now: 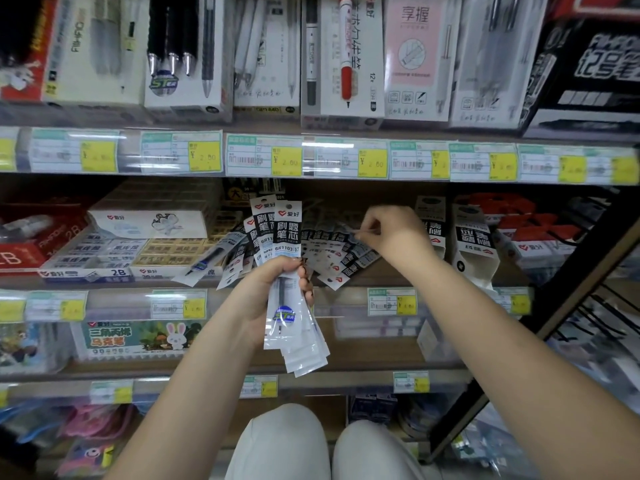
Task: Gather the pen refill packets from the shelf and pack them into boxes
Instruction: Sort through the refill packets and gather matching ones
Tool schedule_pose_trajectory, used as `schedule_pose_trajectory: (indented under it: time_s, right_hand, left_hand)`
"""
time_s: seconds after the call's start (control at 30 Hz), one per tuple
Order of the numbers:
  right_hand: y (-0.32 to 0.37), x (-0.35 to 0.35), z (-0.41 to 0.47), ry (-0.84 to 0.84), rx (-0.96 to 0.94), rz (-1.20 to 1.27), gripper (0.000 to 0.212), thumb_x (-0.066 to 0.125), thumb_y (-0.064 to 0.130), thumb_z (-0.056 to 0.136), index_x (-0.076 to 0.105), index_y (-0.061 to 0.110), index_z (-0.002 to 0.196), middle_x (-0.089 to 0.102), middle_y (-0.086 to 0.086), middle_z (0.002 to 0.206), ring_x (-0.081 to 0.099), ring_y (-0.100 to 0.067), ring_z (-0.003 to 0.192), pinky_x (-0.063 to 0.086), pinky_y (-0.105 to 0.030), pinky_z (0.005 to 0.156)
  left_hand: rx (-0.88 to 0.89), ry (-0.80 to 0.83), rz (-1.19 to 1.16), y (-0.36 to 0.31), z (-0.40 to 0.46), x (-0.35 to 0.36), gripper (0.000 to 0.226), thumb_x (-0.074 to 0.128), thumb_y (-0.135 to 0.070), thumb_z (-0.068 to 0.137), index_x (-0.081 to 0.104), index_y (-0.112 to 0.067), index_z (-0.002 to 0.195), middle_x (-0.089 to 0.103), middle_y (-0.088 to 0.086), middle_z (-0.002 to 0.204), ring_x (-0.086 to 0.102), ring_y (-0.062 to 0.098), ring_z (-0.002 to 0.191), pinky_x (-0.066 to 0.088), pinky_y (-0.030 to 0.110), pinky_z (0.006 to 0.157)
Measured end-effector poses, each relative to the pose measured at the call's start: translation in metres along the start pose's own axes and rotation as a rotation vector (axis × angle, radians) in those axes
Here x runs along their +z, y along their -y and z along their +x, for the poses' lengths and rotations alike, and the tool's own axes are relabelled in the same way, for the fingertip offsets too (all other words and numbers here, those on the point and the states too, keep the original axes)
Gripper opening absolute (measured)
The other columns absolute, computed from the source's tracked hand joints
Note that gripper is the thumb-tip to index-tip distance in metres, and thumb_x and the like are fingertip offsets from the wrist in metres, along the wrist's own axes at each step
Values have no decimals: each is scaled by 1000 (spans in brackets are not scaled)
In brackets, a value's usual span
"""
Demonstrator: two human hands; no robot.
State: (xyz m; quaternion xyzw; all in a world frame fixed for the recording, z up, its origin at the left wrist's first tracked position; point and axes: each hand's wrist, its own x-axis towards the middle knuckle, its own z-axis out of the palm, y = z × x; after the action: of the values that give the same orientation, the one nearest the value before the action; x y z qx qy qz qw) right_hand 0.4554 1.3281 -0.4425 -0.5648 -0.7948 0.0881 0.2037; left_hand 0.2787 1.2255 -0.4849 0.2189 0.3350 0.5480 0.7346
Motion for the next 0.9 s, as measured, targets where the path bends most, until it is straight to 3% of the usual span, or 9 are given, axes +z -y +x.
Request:
schedule_pose_trajectory:
  time_s: [0.17,0.33,0.5,0.63,0.77,0.83,0.9]
  right_hand:
    - [0,-1,-3,91,-149,-220,37,65,33,86,39,23,62,56,0,90,51,-20,91,42,-30,69]
    - [9,-4,-2,183,-211,-395,38,55,34,93,36,19,64,50,0,85,50,-20,75,30,-27,55]
    - [6,-2,-8,166,-153,-107,43,65,39,86,37,17,60,44,0,66,42,-18,61,30,-28,54]
    - [10,3,-9,208,-77,-101,36,54,41,92,50,13,71,50,-3,71,50,-21,67,33,-28,54]
    - [5,5,-10,16,-129,-97,38,53,18,90,35,18,57,41,3,65,48,-22,69,31,-27,55]
    - [-2,6,-12,-156,-180,29,40,54,8,84,31,18,53,38,3,60,46,-22,65,32,-28,57]
    - [-7,6,-13,-306,-190,202,41,58,3,83,32,16,53,44,-3,58,56,-23,61,36,-28,53]
  left_hand:
    - [12,-4,-6,0,1,0,12,56,-10,74,53,-10,62,53,1,53,51,10,43,50,21,47]
    - [9,-14,5,-1,1,2,12,57,-11,72,54,-10,61,52,0,52,50,9,43,49,20,46]
    - [12,-10,18,0,-1,3,12,57,-11,71,54,-10,59,51,0,51,50,9,42,48,19,45]
    - [13,-17,23,2,-1,4,10,57,-11,72,52,-10,63,51,1,51,49,9,42,48,20,45]
    - [22,-4,21,1,-2,3,11,56,-11,74,49,-12,65,50,0,52,48,9,43,47,19,46]
    - [21,11,2,0,-2,2,12,55,-11,76,48,-12,66,49,-1,53,47,9,43,47,19,46]
    - [15,9,8,0,-2,1,12,55,-11,75,48,-12,66,49,-1,53,47,9,43,47,20,45]
